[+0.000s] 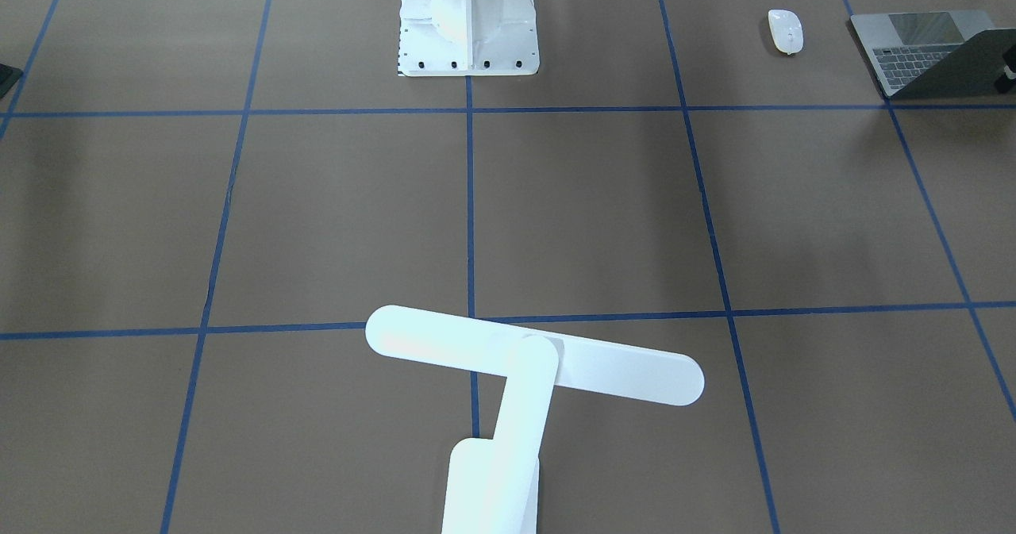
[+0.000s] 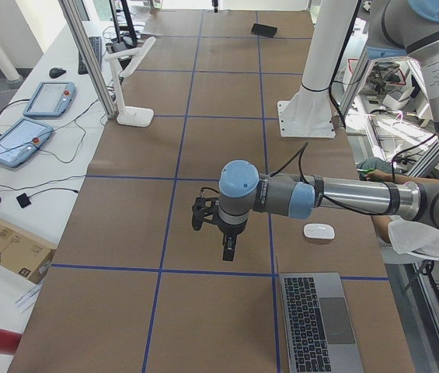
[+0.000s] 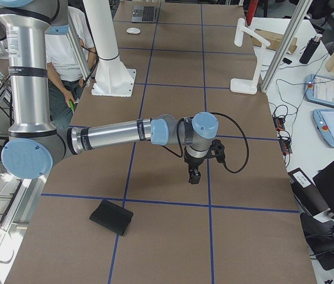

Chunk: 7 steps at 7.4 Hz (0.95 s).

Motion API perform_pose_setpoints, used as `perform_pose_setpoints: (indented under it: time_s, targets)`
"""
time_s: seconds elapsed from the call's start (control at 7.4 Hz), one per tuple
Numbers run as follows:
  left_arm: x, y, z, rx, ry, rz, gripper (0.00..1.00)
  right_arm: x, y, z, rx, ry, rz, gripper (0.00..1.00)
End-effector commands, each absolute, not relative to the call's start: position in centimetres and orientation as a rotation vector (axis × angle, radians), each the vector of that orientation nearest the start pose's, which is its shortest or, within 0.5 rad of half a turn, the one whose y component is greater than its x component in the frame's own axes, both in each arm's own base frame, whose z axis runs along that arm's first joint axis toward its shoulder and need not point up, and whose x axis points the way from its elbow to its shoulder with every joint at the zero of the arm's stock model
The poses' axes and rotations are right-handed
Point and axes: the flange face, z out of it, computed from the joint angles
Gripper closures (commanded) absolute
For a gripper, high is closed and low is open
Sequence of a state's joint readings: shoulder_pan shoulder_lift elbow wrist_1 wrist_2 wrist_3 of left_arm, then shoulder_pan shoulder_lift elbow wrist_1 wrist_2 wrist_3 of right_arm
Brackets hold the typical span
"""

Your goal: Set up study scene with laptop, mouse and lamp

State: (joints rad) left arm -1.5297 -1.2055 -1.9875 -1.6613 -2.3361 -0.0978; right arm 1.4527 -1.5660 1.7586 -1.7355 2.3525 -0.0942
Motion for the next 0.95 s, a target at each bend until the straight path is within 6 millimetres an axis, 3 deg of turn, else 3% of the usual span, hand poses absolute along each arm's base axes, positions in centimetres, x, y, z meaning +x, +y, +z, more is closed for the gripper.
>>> perform_pose_setpoints:
  time_s: [0.0,0.27,0.41,0.81]
  targets:
    - [-7.6,-31.4,63.5,0.010,0.738,-0.111,0.00,0.5,-49.4,57.8,0.025,-0.790,-0.215,0.01]
    - [-12.8,-27.4,66.0,-0.001,0.714,-0.347,0.01,0.5,-49.2,57.9,0.060,-0.791,-0.228,0.01]
    - [-12.9,-26.5,67.3,-0.073,0.716,-0.488,0.01,0.5,-49.3,57.7,0.064,-0.791,-0.230,0.01]
    - [-12.9,-23.7,68.2,-0.206,0.715,-0.797,0.01,0.5,-49.2,56.7,0.084,-0.792,-0.238,0.01]
